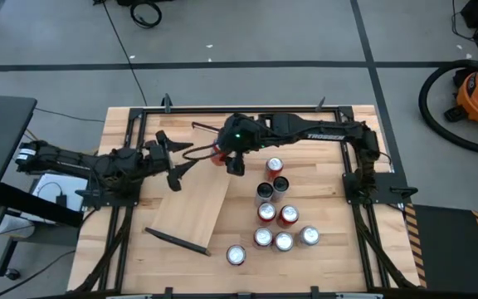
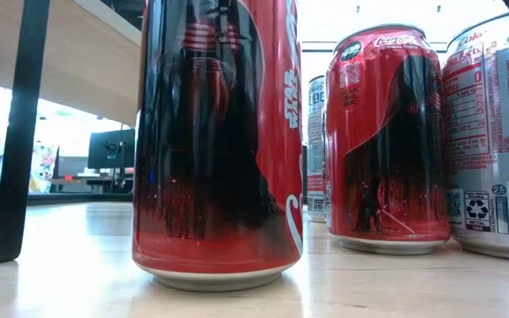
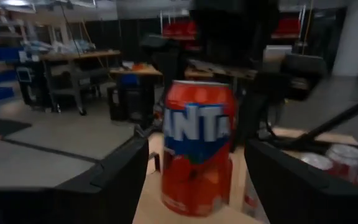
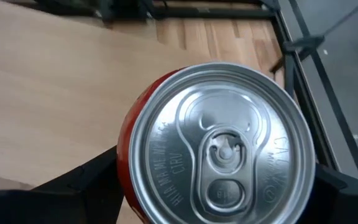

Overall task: Place canned beverage on shelf
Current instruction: Put the top orange soda can on the shelf

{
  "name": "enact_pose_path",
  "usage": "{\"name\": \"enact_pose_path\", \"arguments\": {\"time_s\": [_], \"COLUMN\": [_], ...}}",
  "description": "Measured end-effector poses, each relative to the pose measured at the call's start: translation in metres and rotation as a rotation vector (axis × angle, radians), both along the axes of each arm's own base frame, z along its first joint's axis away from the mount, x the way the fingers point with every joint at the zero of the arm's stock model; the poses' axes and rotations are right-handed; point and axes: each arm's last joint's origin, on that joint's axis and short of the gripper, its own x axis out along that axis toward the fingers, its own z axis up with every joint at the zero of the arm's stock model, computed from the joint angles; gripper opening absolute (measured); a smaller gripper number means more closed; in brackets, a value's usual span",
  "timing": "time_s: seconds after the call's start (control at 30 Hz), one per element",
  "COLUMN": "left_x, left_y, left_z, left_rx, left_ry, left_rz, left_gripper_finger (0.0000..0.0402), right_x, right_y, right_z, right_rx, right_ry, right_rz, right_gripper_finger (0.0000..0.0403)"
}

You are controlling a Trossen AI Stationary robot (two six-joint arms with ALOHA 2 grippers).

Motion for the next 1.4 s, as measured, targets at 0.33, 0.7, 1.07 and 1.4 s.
{"name": "enact_pose_path", "arguments": {"time_s": [0.33, 0.7, 1.07, 1.4], "left_x": [0.001, 0.001, 0.000, 0.000], "left_y": [-0.001, -0.006, -0.008, -0.008], "left_z": [0.000, -0.001, -0.001, -0.002], "left_rx": [-0.031, -0.066, -0.069, -0.067], "left_ry": [0.078, 0.075, 0.074, 0.085], "left_rz": [-0.005, -0.038, -0.051, -0.050], "left_gripper_finger": [0.0248, 0.0243, 0.0243, 0.0243], "right_x": [0.003, 0.001, 0.004, -0.013], "right_y": [-0.017, -0.037, -0.038, -0.026], "right_z": [-0.009, -0.017, -0.013, 0.014], "right_rx": [0.002, 0.004, -0.021, -0.098], "right_ry": [0.140, 0.190, 0.128, 0.078], "right_rz": [-0.052, -0.052, -0.041, -0.064], "right_gripper_finger": [0.0334, 0.0338, 0.0396, 0.0394]}}
